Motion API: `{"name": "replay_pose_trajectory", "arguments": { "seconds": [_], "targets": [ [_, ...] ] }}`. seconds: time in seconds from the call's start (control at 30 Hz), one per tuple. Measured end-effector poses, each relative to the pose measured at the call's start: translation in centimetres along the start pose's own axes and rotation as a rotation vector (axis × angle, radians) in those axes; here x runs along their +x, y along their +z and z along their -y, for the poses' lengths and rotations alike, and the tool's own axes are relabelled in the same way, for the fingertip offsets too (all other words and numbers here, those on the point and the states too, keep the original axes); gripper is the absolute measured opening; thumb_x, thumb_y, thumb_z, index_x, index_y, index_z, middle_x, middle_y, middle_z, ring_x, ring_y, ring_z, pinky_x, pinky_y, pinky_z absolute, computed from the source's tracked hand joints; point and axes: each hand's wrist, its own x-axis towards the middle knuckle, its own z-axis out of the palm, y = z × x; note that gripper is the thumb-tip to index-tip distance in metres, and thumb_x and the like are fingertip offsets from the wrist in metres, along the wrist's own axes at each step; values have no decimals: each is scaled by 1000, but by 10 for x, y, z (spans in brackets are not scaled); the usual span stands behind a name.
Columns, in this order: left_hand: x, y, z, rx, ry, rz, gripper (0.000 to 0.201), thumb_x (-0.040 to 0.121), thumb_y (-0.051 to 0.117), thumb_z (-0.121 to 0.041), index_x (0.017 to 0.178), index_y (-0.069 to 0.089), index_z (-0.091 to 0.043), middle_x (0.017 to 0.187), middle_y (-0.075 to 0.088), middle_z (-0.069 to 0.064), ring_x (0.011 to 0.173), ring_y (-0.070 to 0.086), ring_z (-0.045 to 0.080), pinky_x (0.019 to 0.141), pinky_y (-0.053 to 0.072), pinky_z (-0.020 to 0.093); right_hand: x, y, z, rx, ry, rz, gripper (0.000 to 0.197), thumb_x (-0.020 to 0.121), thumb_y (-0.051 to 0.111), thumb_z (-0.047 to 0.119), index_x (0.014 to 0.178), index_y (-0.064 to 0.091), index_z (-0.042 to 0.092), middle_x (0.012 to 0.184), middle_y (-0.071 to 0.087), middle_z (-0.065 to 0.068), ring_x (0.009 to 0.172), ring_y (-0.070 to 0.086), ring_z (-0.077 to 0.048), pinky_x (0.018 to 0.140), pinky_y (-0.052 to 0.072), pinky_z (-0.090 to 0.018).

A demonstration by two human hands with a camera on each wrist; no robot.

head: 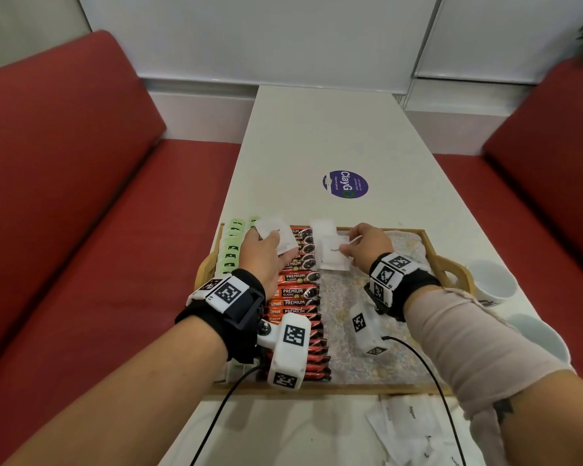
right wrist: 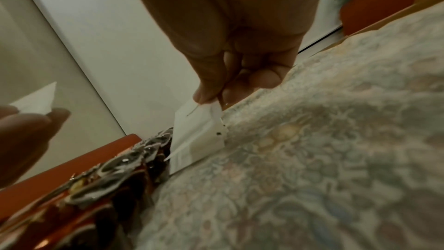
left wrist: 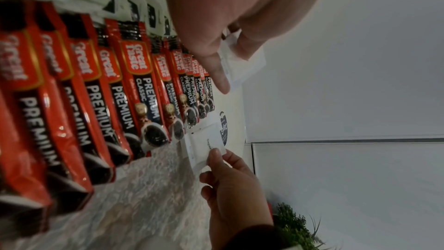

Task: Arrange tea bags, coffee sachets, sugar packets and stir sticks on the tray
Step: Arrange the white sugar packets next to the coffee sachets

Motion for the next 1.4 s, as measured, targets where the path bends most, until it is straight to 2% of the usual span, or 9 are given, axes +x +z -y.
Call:
{"name": "replay_pose_trajectory", "arguments": {
  "seconds": [0.13, 0.3, 0.5, 0.57, 0.7, 1.0, 1.1, 1.23, 1.4],
  "targets": [
    [2, -1, 0, 4, -2, 0, 19, 100, 41, -6, 116, 49, -14, 117, 54, 7, 110, 55, 26, 93, 52, 39, 2, 2, 1, -43, 5, 30, 18, 81, 71, 15, 88, 55, 15, 90, 62, -5, 84, 60, -24, 75, 50, -33],
    [4, -2, 0, 3, -2, 8, 19, 101, 40, -6, 114, 50, -14, 114, 56, 5, 108, 55, 25, 91, 52, 37, 3, 10, 5, -35, 4, 66, 16, 81, 71, 14, 87, 55, 14, 92, 62, -3, 93, 63, -26, 86, 54, -42],
    [7, -3, -1, 28, -25, 31, 17, 101, 42, -8, 113, 52, -14, 121, 56, 7, 111, 56, 26, 83, 54, 34, 4, 14, 8, -70, 35, 66, 19, 80, 71, 12, 84, 53, 15, 94, 64, -6, 89, 64, -26, 84, 55, -42],
    [8, -4, 0, 35, -37, 38, 15, 100, 43, -9, 111, 53, -14, 122, 57, 9, 112, 56, 26, 77, 56, 31, 4, 16, 9, -72, 50, 75, 21, 80, 72, 13, 88, 52, 15, 100, 64, -7, 92, 64, -28, 83, 55, -44],
    [9, -6, 0, 33, -43, 35, 14, 100, 43, -10, 102, 55, -17, 121, 58, 9, 111, 58, 26, 72, 57, 29, 2, 15, 11, -89, 54, 52, 33, 81, 72, 23, 100, 46, 14, 95, 54, -3, 85, 53, -21, 71, 43, -30],
    [8, -10, -2, 99, -36, 38, 22, 100, 40, -5, 111, 56, -14, 122, 60, 12, 111, 59, 28, 73, 56, 29, -5, 14, 20, -11, -9, -56, 44, 83, 69, 25, 117, 49, 6, 121, 52, -12, 102, 54, -26, 77, 39, -29],
    [6, -10, -2, 189, 9, 41, 27, 98, 47, -7, 122, 55, -15, 116, 64, 5, 97, 64, 19, 62, 51, 22, -16, 5, 28, 119, -133, -35, 28, 89, 62, 32, 107, 57, 10, 108, 62, -8, 89, 58, -19, 76, 46, -29],
    [-5, -3, 2, 260, 63, 61, 15, 94, 55, -6, 105, 58, -16, 99, 64, 1, 65, 57, 9, 51, 43, 18, -39, -5, 41, 235, -235, 188, 16, 90, 63, 29, 86, 59, 14, 77, 63, 0, 61, 55, -8, 53, 43, -16],
    [-14, 6, 8, 337, 125, 117, 22, 92, 57, -3, 113, 56, -11, 94, 63, -2, 69, 55, 5, 56, 45, 12, -46, -10, 36, 237, -214, 174, 28, 89, 64, 17, 64, 51, 14, 59, 57, -2, 53, 56, -14, 57, 46, -27]
  ]
}}
